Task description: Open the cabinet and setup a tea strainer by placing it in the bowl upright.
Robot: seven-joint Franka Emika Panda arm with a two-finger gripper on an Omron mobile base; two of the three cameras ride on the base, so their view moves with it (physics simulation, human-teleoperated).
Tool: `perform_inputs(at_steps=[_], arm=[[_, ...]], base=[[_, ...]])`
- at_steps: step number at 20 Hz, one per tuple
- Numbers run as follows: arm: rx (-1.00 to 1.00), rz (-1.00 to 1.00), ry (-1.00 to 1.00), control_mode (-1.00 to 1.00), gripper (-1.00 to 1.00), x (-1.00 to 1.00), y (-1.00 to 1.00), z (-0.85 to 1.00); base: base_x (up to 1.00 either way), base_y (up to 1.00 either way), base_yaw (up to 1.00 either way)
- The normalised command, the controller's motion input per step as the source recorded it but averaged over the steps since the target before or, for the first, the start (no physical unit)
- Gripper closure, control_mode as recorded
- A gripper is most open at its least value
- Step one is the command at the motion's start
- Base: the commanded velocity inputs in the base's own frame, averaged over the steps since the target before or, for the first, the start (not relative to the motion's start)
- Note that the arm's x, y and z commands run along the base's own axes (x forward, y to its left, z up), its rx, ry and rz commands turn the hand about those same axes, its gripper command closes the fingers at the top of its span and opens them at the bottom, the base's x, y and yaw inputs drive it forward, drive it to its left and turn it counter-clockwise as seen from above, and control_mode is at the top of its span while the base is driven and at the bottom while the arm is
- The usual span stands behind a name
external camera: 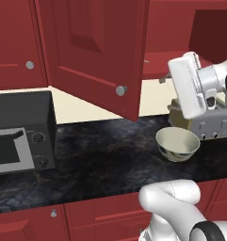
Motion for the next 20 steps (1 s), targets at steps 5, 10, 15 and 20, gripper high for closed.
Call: perform_inputs(at_steps=[5,10,15,20], arm=[[0.00,0.21,0.07,-1.00,-1.00,0.33,0.66,-0.05],[0.01,0.25,0.05,-1.00,-1.00,0.03,0.74,-0.09],[0.00,0.25,0.11,-1.00,-1.00,0.00,0.68,-0.13],[0.03,0.25,0.13,-1.00,-1.00,-0.13,0.76,-0.19]], base=[[0.00,0.00,0.00],[0.00,0.00,0.00],[0.00,0.00,0.00],[0.00,0.00,0.00]])
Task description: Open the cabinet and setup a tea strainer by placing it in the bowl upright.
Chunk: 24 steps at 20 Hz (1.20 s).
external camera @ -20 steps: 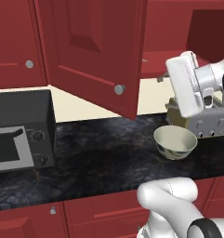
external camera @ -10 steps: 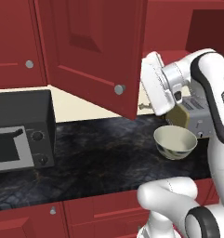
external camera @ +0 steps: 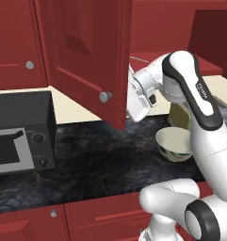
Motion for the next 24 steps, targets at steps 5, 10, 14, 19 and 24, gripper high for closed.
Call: perform_inputs(at_steps=[5,10,14,19,24], arm=[[0.01,0.21,0.05,-1.00,-1.00,-0.23,0.98,-0.14],[0.00,0.02,0.00,-1.00,-1.00,-0.04,0.80,-0.03],[0.00,-0.02,0.00,-1.00,-1.00,0.00,0.52,0.00],[0.00,-0.06,-0.04,-1.00,-1.00,0.00,0.49,-0.10],[0.00,-0.16,-0.09,-1.00,-1.00,0.00,0.64,-0.10]], base=[[0.00,0.00,0.00],[0.00,0.00,0.00],[0.00,0.00,0.00],[0.00,0.00,0.00],[0.00,0.00,0.00]])
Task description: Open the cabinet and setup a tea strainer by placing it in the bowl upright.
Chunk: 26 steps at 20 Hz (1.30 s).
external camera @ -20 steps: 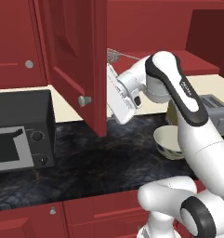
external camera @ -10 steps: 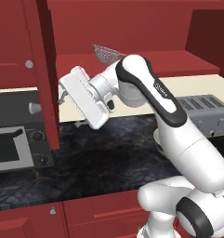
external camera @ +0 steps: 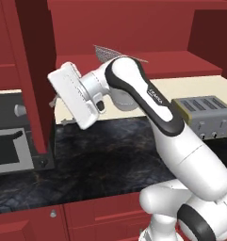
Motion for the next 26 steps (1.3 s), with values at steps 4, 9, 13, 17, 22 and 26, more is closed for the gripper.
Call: perform_inputs(at_steps=[4,9,13,17,22,26], arm=[[0.00,-0.04,-0.05,-1.00,-1.00,0.00,0.06,0.00],[-0.09,0.00,-0.07,-1.00,-1.00,0.00,-0.38,-0.14],[-0.14,0.00,-0.09,-1.00,-1.00,0.00,-0.57,-0.09],[-0.22,0.00,-0.06,-1.00,-1.00,0.05,-0.46,-0.03],[-0.28,0.11,-0.33,-1.00,-1.00,0.03,-0.26,-0.07],[-0.57,0.12,-0.18,-1.00,-1.00,0.00,-0.21,-0.40]], base=[[0.00,0.00,0.00],[0.00,0.00,0.00],[0.00,0.00,0.00],[0.00,0.00,0.00],[0.00,0.00,0.00],[0.00,0.00,0.00]])
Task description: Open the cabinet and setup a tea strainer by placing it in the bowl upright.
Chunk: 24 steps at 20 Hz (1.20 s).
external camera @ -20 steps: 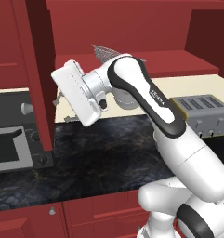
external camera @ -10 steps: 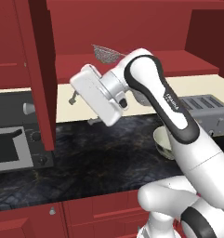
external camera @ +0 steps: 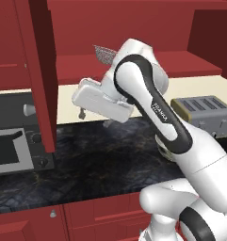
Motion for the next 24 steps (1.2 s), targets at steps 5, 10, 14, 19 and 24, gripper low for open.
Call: perform_inputs(at_steps=[5,10,14,19,24], arm=[[-0.49,0.08,-0.12,-1.00,-1.00,0.00,-0.32,-0.29],[-0.27,0.09,-0.17,-1.00,-1.00,0.09,-0.78,0.00],[-0.22,0.17,-0.33,-1.00,-1.00,0.08,-0.28,0.20],[-0.07,0.13,-0.57,-1.00,-1.00,0.00,-0.35,0.35],[0.00,0.28,-0.59,-1.00,-1.00,0.22,-0.43,0.49]], base=[[0.00,0.00,0.00],[0.00,0.00,0.00],[0.00,0.00,0.00],[0.00,0.00,0.00],[0.00,0.00,0.00]])
